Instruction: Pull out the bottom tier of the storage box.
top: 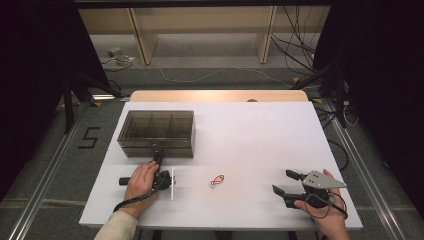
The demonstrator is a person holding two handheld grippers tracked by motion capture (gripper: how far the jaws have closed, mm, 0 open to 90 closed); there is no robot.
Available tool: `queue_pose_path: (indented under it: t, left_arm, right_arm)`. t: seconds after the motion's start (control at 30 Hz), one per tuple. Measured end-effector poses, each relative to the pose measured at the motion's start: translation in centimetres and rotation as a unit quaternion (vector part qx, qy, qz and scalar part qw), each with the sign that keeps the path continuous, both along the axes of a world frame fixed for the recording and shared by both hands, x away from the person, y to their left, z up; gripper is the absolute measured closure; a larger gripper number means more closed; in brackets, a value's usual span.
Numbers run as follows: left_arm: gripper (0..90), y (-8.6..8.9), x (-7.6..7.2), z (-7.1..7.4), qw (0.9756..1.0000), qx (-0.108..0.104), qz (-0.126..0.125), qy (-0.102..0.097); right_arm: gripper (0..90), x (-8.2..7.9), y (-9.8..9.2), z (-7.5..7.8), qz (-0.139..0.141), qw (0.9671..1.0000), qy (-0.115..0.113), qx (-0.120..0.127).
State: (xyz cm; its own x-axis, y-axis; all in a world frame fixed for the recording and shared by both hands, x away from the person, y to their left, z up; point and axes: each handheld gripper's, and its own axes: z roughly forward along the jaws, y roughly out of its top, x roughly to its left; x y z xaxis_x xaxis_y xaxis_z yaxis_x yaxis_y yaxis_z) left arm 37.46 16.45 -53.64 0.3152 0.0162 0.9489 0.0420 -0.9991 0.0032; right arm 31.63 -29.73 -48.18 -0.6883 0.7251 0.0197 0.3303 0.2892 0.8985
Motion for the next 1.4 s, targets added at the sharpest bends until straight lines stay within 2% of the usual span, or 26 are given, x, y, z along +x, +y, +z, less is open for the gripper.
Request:
queue_pose_path:
  t: [0.13, 0.4, 1.4]
  left_arm:
    - [81.2, 0.0, -0.1, -0.1, 1.0, -0.005, -0.002, -0.002]
    - [81.1, 0.0, -0.3, -0.1, 1.0, 0.0, -0.001, -0.002]
    - [81.1, 0.4, -1.6, -0.1, 0.9999, -0.009, -0.013, -0.001]
  right_arm:
    - [25.4, 0.0, 0.0, 0.0, -0.002, 1.0, 0.001, 0.001]
    - [25.5, 0.0, -0.1, 0.0, -0.002, 1.0, 0.0, 0.0]
    - [25.7, 0.0, 0.0, 0.0, -0.002, 1.0, 0.0, -0.002]
